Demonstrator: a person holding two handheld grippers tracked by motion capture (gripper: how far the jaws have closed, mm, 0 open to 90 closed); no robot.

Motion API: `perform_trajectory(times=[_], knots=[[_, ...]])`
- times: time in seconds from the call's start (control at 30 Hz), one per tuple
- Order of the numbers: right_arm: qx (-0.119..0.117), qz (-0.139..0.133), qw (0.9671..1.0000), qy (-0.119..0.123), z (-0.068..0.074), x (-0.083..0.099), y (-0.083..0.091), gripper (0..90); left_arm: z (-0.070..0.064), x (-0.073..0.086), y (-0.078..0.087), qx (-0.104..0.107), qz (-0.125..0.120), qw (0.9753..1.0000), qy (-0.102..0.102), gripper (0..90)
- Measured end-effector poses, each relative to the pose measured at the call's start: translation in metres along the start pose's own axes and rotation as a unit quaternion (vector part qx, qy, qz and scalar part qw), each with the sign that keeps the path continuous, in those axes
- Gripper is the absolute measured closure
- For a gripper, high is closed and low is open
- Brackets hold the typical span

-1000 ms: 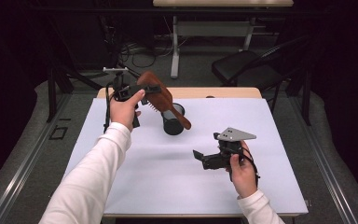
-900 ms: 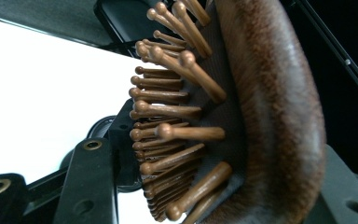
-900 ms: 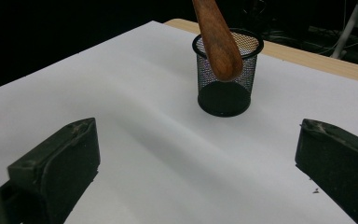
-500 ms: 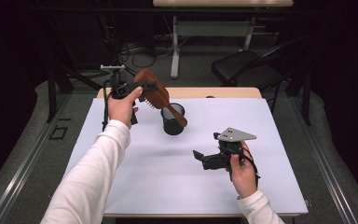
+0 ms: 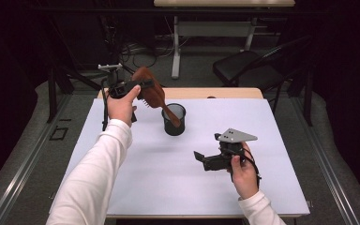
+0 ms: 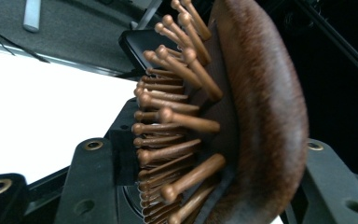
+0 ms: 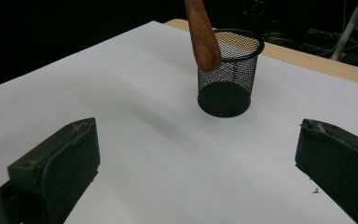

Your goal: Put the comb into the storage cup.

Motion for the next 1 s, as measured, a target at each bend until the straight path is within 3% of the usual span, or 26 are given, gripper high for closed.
perform_trajectory(times=[0.07,0.13,0.33,0.47,0.63,1.0], knots=[[0.0,0.001,1.0,0.0,0.0,0.0,0.0,0.0,0.002,0.0,-0.001,-0.001,0.003,0.9999,0.011,48.4],[-0.001,0.001,1.0,0.001,0.0,0.0,0.0,0.0,0.003,0.0,-0.002,0.001,0.005,1.0,0.009,48.5],[-0.001,0.002,1.0,0.001,0.0,0.0,-0.001,0.0,0.005,-0.003,-0.001,0.003,-0.012,0.9997,0.02,48.7],[0.0,0.002,1.0,0.001,0.0,0.0,-0.001,0.0,0.007,-0.005,-0.001,-0.002,-0.025,0.9994,0.023,48.8],[0.0,0.001,1.0,0.001,0.0,0.0,0.0,0.0,0.01,-0.006,-0.003,-0.023,-0.04,0.9988,0.017,48.7],[-0.001,0.002,1.0,0.001,0.0,0.001,0.0,0.0,0.013,-0.005,-0.009,-0.031,-0.053,0.9978,0.023,48.6]])
Point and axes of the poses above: each handheld gripper's, and its own axes: y roughly backward along the jaws, x roughly out of its underside, z roughly to its left, the point moved 2 cm from there along -y, roughly forward along the jaws, and after that the axes turned 6 degrees about z, right-handed, at the moved point
